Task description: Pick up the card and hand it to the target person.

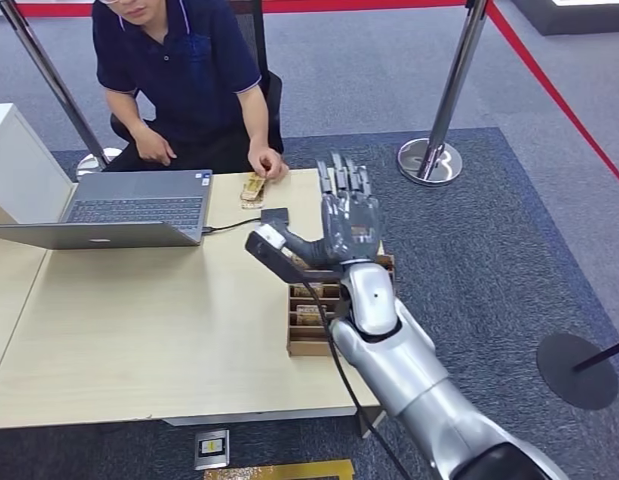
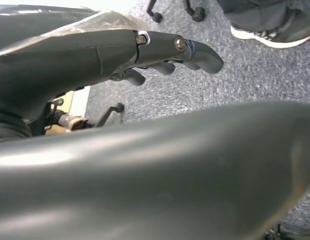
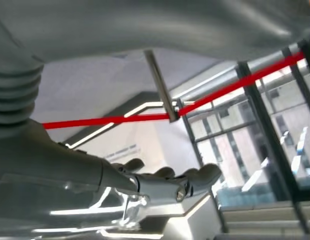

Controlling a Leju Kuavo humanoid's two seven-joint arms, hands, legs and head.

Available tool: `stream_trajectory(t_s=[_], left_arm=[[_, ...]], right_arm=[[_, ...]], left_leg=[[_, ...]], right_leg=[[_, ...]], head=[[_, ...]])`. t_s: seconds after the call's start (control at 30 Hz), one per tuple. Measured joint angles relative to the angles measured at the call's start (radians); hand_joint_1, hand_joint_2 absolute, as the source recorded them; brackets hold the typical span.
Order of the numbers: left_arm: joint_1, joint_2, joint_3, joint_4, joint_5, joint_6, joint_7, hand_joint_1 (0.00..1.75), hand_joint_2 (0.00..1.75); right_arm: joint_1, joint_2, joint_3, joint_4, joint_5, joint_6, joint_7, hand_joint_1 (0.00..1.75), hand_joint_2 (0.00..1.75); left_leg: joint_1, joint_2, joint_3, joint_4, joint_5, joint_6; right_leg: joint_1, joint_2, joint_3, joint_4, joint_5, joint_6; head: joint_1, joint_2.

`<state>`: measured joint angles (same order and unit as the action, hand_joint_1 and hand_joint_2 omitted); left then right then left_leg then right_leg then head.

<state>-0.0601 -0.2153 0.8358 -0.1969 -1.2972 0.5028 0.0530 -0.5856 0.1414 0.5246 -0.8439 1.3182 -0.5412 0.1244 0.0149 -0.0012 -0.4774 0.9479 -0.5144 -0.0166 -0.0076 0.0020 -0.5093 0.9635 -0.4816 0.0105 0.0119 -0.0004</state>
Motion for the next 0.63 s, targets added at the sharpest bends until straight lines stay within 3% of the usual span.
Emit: stream_trajectory(t_s=[0.13,0.23,0.37,0.43,0.63], left_arm=[[0.009,-0.002,0.003,0.0,0.006,0.0,0.001,0.0,0.0],[0.012,-0.006,0.007,0.0,0.006,0.0,0.004,0.0,0.0],[0.013,-0.011,0.013,0.0,0.009,0.001,0.005,0.0,0.0],[0.013,-0.015,0.018,0.0,0.01,0.003,0.005,0.0,0.0],[0.012,-0.022,0.022,0.0,0.011,-0.001,-0.009,0.0,0.0]], right_arm=[[0.244,-0.081,-0.144,-0.289,0.022,-0.123,-0.01,0.0,0.0],[0.414,-0.104,-0.297,-0.512,-0.017,-0.156,-0.093,0.0,0.0],[0.565,-0.037,-0.57,-0.737,-0.182,-0.16,-0.377,0.0,0.0],[0.617,0.007,-0.718,-0.803,-0.302,-0.16,-0.464,0.0,0.0],[0.709,0.043,-0.979,-0.811,-0.616,-0.082,-0.457,0.0,0.0]], left_leg=[[0.0,-0.001,-0.001,0.0,-0.001,0.002],[0.0,-0.001,-0.002,0.0,-0.002,0.002],[0.0,-0.001,-0.002,0.0,-0.003,0.002],[0.0,-0.001,-0.002,0.0,-0.003,0.002],[0.0,0.001,-0.001,0.0,-0.003,0.002]], right_leg=[[0.0,0.0,0.0,-0.001,-0.001,0.001],[0.0,0.0,-0.001,-0.001,-0.001,0.001],[0.0,0.0,-0.001,-0.002,-0.001,0.002],[0.0,0.0,0.0,-0.002,-0.001,0.002],[0.0,0.0,0.0,-0.002,-0.001,0.002]], head=[[0.0,0.0],[0.0,0.0],[0.0,0.0],[0.0,0.0],[0.0,0.0]])
